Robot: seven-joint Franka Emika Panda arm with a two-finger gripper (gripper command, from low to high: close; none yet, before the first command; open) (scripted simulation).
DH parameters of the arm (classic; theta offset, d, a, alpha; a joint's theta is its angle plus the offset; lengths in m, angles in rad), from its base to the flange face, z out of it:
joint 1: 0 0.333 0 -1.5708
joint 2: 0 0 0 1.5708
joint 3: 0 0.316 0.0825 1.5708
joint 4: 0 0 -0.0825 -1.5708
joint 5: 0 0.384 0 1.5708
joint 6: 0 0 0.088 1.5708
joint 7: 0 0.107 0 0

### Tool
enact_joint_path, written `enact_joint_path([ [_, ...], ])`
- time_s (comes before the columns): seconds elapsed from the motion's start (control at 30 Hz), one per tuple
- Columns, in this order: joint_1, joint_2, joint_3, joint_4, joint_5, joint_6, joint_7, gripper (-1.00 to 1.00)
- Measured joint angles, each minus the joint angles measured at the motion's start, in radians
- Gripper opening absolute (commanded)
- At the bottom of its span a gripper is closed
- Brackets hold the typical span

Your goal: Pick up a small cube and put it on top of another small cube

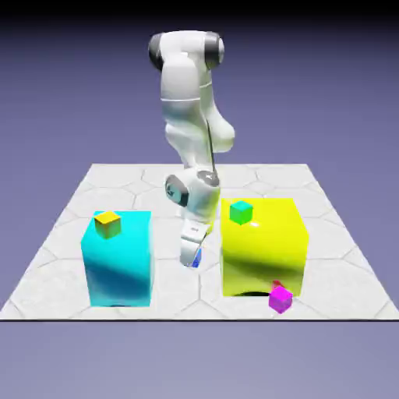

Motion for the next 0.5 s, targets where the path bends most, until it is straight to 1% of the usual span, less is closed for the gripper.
enact_joint_path([
  [0.3,-0.048,-0.184,0.141,-0.08,0.391,-0.056,-0.303,-1.0],
  [0.37,-0.05,-0.187,0.144,-0.082,0.397,-0.057,-0.307,-1.0],
  [0.4,-0.091,-0.174,0.171,-0.049,0.423,-0.061,-0.284,-1.0],
  [0.5,-0.138,-0.196,0.195,0.06,0.499,-0.165,-0.287,-1.0],
])
